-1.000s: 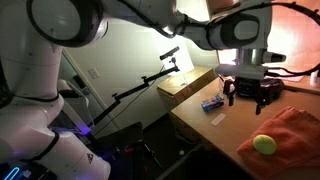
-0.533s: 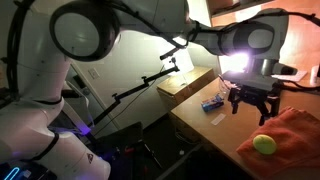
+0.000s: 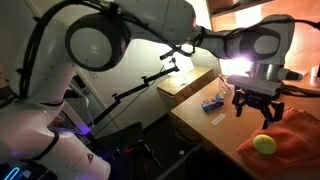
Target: Put the ball in the object
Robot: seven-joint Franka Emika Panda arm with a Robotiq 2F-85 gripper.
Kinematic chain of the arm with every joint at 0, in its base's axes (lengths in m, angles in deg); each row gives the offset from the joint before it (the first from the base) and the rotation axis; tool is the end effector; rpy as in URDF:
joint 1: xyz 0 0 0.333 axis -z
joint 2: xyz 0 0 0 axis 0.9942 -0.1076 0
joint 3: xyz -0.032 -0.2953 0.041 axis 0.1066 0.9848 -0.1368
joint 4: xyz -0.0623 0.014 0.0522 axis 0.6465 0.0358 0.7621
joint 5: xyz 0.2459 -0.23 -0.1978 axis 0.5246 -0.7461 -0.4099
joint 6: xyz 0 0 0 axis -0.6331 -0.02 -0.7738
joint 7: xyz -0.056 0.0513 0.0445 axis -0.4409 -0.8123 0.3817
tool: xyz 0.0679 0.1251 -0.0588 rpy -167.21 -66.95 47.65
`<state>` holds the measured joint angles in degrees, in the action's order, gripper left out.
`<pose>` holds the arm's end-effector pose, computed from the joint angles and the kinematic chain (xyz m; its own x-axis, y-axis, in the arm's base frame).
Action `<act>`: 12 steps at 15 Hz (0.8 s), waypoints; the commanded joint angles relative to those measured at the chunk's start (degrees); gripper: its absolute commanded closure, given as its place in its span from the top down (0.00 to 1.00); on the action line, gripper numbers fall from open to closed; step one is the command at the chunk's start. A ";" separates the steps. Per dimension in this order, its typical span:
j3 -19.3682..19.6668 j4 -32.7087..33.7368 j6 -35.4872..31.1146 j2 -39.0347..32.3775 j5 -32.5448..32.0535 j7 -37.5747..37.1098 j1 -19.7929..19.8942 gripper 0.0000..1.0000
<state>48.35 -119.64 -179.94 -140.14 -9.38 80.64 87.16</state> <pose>0.6735 -0.0384 0.0877 0.8558 0.3192 -0.4072 0.3295 -0.9430 -0.0468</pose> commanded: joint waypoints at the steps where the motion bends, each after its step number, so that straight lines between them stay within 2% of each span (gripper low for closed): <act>1: 0.26 0.30 0.17 -0.17 0.23 0.11 -0.18 1.00; 5: 0.42 0.47 0.01 -0.44 0.09 -0.45 -0.46 1.00; 12: 0.87 5.39 -1.38 -7.56 0.56 1.45 2.00 1.00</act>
<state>48.84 -118.35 -181.28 -143.98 -9.43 80.73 88.07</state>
